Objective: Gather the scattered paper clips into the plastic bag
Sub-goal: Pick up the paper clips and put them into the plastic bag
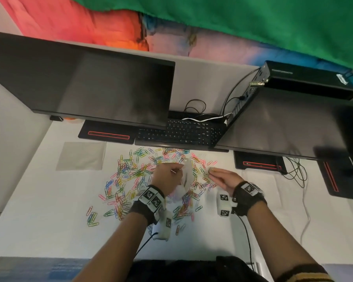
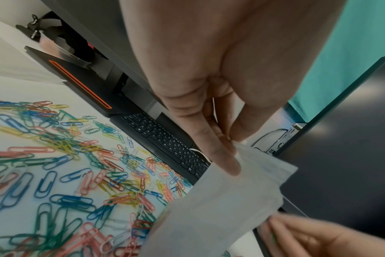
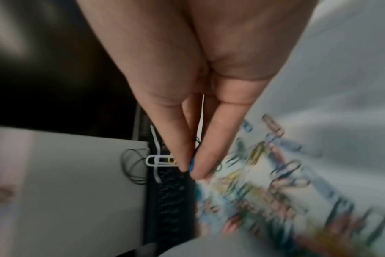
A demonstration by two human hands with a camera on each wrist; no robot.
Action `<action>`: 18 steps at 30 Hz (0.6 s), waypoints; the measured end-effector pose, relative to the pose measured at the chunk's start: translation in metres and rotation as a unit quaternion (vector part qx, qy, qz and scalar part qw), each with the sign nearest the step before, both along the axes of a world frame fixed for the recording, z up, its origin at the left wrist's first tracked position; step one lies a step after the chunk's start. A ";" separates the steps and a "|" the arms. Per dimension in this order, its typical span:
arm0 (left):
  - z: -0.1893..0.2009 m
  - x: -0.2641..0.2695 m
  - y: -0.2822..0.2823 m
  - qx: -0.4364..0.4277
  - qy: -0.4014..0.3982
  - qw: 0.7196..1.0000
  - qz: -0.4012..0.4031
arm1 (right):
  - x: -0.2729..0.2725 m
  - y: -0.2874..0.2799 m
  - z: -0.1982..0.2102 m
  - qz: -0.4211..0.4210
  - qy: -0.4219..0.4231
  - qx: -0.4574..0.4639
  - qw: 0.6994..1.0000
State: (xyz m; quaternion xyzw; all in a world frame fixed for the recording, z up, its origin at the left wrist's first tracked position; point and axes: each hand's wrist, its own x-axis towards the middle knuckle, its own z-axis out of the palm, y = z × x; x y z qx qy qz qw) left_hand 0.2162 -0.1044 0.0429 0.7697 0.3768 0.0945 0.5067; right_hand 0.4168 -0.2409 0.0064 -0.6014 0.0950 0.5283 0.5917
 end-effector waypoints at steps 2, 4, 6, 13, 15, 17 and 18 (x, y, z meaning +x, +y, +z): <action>-0.002 0.001 0.000 0.002 -0.001 1.000 -0.008 | -0.008 0.004 0.021 0.008 0.034 0.059 0.998; -0.004 0.003 -0.001 0.004 -0.007 1.000 -0.014 | -0.018 0.007 0.036 0.031 0.043 0.095 0.994; -0.003 0.006 -0.001 0.000 -0.011 1.000 -0.023 | -0.031 0.013 0.046 0.072 0.022 0.096 0.993; 0.004 0.010 -0.008 -0.005 -0.010 1.000 -0.027 | -0.071 0.034 0.038 0.134 -0.208 -0.022 0.969; 0.005 0.011 -0.009 -0.005 -0.012 1.000 -0.025 | -0.075 0.037 0.034 0.156 -0.245 -0.042 0.956; 0.004 0.010 -0.010 0.000 -0.016 0.999 -0.029 | -0.077 0.037 0.034 0.177 -0.273 -0.063 0.943; 0.004 0.010 -0.011 0.001 -0.018 0.999 -0.033 | -0.077 0.037 0.035 0.186 -0.292 -0.084 0.934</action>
